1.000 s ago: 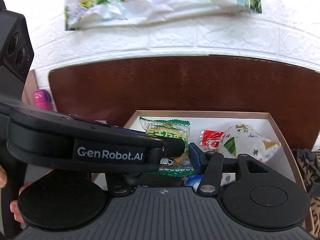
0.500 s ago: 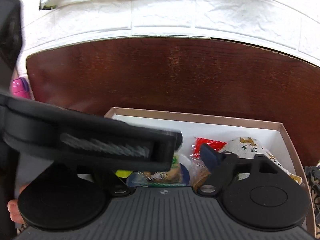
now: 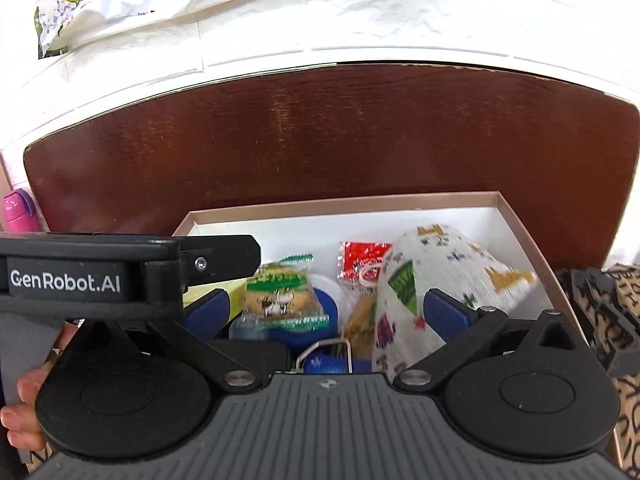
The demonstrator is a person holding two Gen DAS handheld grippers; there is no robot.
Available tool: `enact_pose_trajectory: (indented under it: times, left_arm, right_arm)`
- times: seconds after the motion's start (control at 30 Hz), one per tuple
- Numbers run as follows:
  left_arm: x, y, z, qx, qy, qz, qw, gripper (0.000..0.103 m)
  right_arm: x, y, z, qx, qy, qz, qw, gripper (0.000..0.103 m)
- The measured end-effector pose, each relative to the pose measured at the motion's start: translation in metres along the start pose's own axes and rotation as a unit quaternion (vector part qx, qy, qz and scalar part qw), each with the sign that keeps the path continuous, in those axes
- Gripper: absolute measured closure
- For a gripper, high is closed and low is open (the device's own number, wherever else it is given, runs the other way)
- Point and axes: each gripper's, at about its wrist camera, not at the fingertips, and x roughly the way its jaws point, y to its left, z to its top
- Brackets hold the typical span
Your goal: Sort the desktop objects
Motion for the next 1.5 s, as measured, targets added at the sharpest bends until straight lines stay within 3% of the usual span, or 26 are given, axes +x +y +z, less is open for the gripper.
enact_pose_trajectory:
  times: [0.13, 0.3, 0.43, 0.6, 0.8, 1.03, 1.5]
  left_arm:
    - [-0.014, -0.012, -0.006, 0.014, 0.005, -0.001, 0.9999, 0.000]
    - [-0.041, -0.024, -0.018, 0.011, -0.017, 0.015, 0.9997, 0.000]
    - [-0.065, -0.035, -0.033, 0.022, -0.031, 0.034, 0.9987, 0.000]
    - [-0.090, -0.058, -0.062, 0.060, -0.018, 0.068, 0.9957, 0.000]
    - [-0.122, -0.067, -0.095, 0.038, -0.004, 0.046, 0.9982, 0.000]
    - [-0.155, -0.080, -0.126, 0.039, -0.001, 0.075, 0.9964, 0.000]
    - [-0.192, -0.092, -0.154, 0.053, 0.003, 0.078, 0.9956, 0.000]
  right_arm:
    - [-0.014, 0.003, -0.001, 0.006, -0.005, 0.001, 1.000, 0.000]
    - [-0.039, 0.004, -0.005, 0.014, -0.018, -0.012, 1.000, 0.000]
    - [-0.066, 0.002, -0.026, 0.024, -0.028, -0.023, 0.999, 0.000]
    - [-0.100, 0.003, -0.055, 0.034, -0.042, -0.052, 0.997, 0.000]
    - [-0.141, 0.011, -0.090, 0.015, -0.062, -0.087, 0.994, 0.000]
    - [-0.169, 0.031, -0.121, -0.016, -0.057, -0.114, 0.992, 0.000]
    - [-0.203, 0.049, -0.149, -0.036, -0.051, -0.135, 0.989, 0.000]
